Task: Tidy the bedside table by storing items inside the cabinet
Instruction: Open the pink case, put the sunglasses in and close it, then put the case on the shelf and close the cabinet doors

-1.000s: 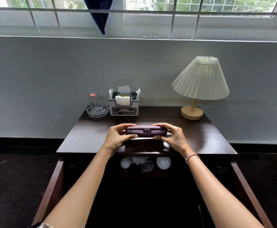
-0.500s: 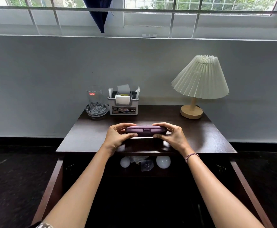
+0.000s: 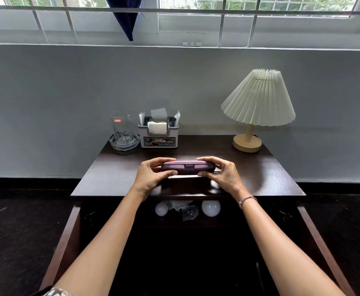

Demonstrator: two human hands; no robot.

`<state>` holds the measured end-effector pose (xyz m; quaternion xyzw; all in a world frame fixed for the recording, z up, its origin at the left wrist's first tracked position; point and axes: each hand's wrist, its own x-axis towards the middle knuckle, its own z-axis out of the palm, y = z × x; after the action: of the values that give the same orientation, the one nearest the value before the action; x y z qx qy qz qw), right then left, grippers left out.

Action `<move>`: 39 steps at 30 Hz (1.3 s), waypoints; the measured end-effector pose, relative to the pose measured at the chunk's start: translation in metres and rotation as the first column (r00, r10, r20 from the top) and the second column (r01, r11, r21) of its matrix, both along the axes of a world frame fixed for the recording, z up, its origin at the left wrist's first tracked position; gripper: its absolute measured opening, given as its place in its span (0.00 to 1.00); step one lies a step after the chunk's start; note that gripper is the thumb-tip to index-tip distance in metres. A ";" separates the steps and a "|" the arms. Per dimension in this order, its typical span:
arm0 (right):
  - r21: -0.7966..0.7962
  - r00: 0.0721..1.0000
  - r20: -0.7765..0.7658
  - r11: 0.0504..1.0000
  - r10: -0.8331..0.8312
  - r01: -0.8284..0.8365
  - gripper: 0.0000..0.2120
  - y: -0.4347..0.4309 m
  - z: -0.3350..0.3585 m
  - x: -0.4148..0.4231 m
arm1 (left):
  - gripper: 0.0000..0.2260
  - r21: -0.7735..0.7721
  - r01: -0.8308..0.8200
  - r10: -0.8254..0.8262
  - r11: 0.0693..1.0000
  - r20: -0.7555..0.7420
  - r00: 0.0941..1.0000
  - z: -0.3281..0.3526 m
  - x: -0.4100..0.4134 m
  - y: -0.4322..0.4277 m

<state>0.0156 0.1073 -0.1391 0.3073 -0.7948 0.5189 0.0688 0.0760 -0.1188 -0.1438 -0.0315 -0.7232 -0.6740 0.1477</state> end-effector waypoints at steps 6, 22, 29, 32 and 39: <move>-0.022 1.000 -0.007 1.000 -0.015 0.015 0.20 0.001 0.001 0.001 | 0.23 0.005 -0.021 0.021 1.000 -0.019 1.000 0.003 0.000 0.002; 0.084 0.963 -0.254 0.990 -0.091 0.116 0.21 -0.002 -0.001 0.010 | 0.14 0.019 -0.023 0.024 1.000 -0.053 0.998 0.001 0.004 0.001; 0.062 0.895 -0.367 0.953 -0.253 0.295 0.23 0.017 -0.016 0.057 | 0.15 -0.110 -0.044 0.023 0.993 -0.190 0.982 -0.009 0.035 0.029; 0.041 0.891 -0.364 0.951 -0.272 0.307 0.22 0.038 -0.022 0.080 | 0.16 -0.052 -0.010 -0.003 0.999 -0.250 0.968 -0.026 0.056 0.052; -0.064 0.807 -0.393 0.889 -0.440 0.453 0.22 0.067 -0.062 0.116 | 0.16 -0.015 0.053 -0.055 0.999 -0.288 0.956 -0.062 0.082 0.090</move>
<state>0.1319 0.1745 -0.2007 0.2116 -0.8221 0.4017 0.3435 0.1580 -0.0284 -0.2055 -0.1494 -0.6951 -0.6635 0.2331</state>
